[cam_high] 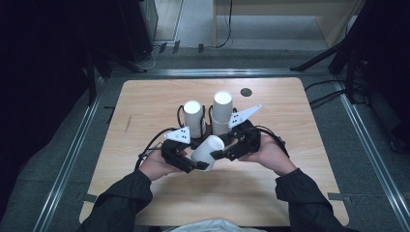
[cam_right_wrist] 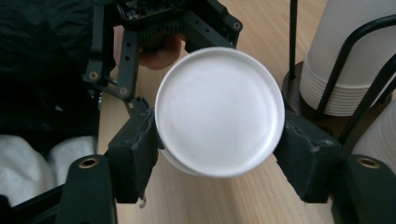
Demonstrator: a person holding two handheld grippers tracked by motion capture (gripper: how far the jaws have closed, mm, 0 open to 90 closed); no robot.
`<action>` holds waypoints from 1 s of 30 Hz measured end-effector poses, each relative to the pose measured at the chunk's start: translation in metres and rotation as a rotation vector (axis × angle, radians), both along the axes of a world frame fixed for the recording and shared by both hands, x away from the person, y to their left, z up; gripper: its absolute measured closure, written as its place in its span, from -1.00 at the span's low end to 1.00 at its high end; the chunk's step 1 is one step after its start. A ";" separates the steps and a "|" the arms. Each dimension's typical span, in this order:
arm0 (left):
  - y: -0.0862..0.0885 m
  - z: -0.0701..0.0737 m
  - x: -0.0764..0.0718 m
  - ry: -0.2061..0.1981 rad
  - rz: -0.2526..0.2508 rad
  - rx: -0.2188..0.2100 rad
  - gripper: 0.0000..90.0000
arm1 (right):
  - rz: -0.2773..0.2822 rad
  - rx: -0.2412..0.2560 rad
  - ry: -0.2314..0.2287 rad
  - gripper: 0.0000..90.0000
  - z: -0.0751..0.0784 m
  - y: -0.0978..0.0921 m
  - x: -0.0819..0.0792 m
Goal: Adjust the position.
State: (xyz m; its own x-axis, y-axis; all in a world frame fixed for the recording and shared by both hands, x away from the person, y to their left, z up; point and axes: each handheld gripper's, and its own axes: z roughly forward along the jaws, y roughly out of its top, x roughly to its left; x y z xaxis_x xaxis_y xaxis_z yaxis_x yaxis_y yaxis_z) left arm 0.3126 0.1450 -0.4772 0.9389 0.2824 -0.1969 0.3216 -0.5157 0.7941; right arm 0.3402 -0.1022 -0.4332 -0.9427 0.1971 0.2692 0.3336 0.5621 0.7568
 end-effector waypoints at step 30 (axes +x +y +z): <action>-0.003 0.036 0.020 -0.014 -0.143 0.225 -0.41 | -0.051 -0.021 -0.048 -0.41 -0.032 -0.034 -0.020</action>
